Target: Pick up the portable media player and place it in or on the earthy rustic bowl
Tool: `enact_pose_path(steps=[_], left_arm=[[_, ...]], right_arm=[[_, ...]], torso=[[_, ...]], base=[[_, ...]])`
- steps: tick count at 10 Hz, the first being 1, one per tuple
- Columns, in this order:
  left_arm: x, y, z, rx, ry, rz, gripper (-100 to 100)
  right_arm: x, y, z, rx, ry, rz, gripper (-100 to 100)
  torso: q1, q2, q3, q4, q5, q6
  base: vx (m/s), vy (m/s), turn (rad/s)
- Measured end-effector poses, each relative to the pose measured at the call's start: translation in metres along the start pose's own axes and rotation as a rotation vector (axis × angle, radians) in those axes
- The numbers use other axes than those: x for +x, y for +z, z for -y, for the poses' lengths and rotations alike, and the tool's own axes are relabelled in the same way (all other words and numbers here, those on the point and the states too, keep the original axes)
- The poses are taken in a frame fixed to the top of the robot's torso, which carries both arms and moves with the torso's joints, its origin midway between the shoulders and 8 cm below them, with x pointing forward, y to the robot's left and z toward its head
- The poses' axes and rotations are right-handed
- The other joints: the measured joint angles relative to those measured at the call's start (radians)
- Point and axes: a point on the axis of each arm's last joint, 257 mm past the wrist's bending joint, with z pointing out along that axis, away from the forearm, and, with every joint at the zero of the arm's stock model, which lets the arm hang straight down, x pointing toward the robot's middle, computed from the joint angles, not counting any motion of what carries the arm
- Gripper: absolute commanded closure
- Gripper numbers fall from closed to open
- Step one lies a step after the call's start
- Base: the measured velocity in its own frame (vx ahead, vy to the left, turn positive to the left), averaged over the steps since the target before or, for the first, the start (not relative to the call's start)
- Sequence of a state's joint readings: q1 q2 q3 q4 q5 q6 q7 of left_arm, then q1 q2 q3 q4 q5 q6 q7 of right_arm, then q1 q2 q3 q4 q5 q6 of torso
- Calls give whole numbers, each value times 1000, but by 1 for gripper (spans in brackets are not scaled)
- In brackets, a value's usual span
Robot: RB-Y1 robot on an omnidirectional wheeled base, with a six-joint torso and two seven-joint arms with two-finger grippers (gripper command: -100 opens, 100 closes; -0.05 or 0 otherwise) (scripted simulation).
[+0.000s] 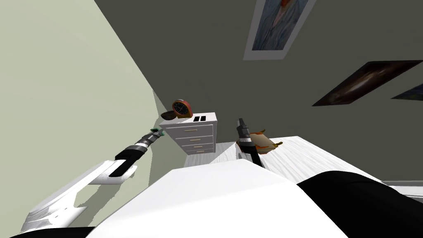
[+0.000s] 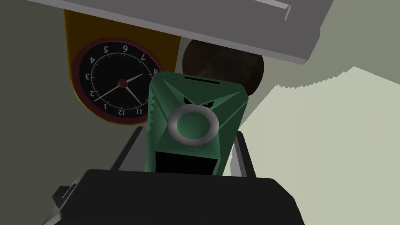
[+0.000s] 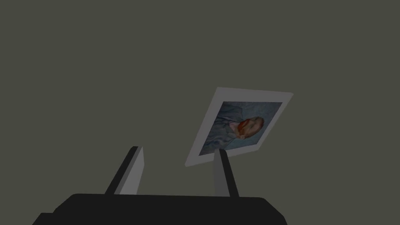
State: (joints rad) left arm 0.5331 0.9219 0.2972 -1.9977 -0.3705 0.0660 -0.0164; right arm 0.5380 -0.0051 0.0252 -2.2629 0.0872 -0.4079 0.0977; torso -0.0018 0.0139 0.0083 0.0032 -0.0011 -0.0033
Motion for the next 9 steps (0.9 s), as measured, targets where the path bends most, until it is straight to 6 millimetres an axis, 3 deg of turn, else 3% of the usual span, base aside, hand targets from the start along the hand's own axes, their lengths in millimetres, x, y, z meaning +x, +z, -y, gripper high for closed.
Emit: enact_pose_path(steps=[3, 9], left_arm=[[-20, 5, -15, -51, 27, 23, 100], [-72, 14, -34, -122, 60, 74, 100]], right_arm=[[0, 0, 0, 0, 0, 0, 0], [0, 0, 0, 0, 0, 0, 0]], torso=[[-1, -8, -5, -2, -1, 2], [4, -17, -9, -3, 1, 4]], base=[[-51, -5, -58], [30, 51, -82]])
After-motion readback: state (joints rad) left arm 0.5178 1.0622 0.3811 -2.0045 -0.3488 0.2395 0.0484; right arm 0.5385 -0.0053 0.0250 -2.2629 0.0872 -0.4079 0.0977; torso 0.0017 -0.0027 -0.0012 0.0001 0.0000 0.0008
